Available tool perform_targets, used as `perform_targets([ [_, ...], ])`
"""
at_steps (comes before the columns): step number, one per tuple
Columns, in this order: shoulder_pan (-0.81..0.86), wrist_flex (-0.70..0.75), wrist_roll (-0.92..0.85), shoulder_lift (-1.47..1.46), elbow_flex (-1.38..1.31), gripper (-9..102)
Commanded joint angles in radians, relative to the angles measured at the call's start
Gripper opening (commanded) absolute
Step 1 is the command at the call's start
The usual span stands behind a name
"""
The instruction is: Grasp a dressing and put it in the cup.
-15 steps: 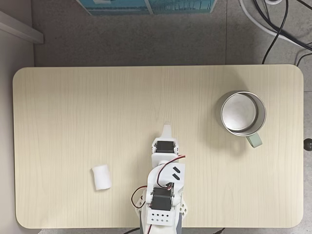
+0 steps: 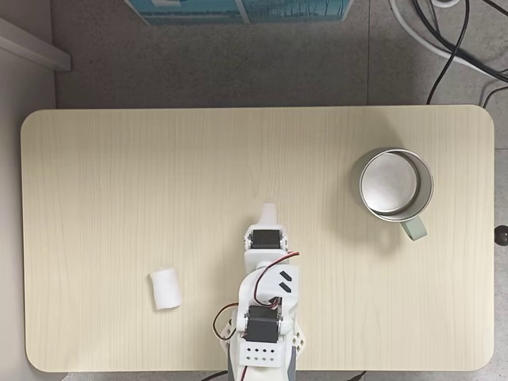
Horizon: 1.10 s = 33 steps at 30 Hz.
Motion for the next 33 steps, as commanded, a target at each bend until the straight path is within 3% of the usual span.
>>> perform_targets([
  [1,0.003,0.003,-0.008,-0.005,0.015,0],
  [15,-0.135,0.095,-0.179,0.011,0.181,0],
  [20,-0.216,0.144,-0.261,0.288,0.451,0],
  [27,-0.333,0.330,-0.426,0.672,0.864,2],
  [33,-0.511,0.572,-0.592,0.879,1.078,9],
])
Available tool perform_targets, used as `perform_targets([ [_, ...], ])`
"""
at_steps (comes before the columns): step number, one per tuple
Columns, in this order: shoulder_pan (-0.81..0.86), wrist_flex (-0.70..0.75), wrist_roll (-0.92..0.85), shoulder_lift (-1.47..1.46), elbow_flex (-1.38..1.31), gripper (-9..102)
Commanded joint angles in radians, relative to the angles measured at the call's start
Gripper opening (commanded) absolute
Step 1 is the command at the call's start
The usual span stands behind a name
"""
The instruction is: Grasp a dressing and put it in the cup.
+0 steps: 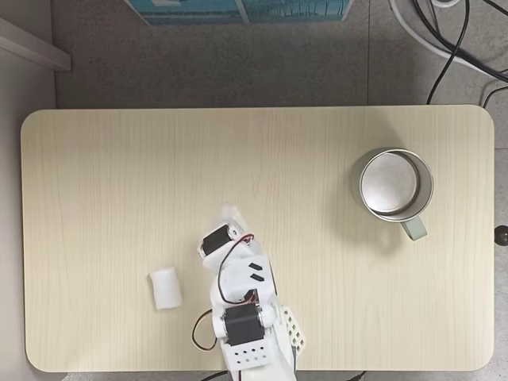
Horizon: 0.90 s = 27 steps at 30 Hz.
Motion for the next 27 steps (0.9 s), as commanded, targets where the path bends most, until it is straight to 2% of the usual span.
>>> perform_targets([
  [1,-0.115,0.146,-0.067,0.121,0.143,10],
  [6,-0.293,0.313,-0.161,0.244,0.178,21],
  [10,-0.371,0.336,-0.233,0.282,0.135,24],
  [18,-0.471,0.253,-0.296,0.296,-0.018,27],
  [27,-0.607,0.015,-0.284,0.354,-0.245,28],
])
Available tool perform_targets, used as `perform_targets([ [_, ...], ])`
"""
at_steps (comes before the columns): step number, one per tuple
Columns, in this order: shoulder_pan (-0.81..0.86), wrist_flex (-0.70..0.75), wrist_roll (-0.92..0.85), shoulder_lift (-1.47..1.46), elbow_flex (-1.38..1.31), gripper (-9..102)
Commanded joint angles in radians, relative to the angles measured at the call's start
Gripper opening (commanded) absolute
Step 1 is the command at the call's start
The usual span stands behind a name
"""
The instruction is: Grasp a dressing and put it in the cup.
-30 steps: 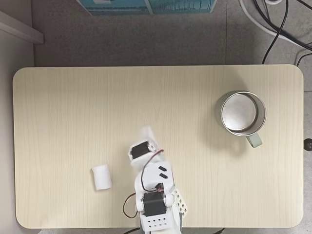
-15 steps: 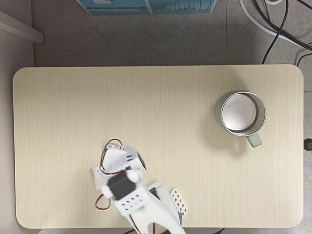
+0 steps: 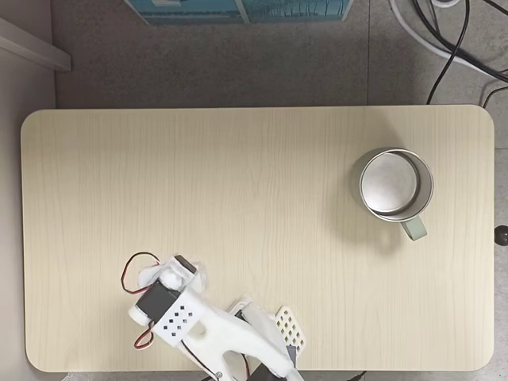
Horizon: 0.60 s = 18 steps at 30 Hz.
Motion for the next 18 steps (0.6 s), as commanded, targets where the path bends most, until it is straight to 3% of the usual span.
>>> perform_targets([
  [1,-0.046,-0.077,0.018,0.051,-0.035,28],
  [10,-0.160,-0.275,0.097,0.282,-0.075,28],
  [18,-0.210,-0.327,0.135,0.417,-0.074,27],
])
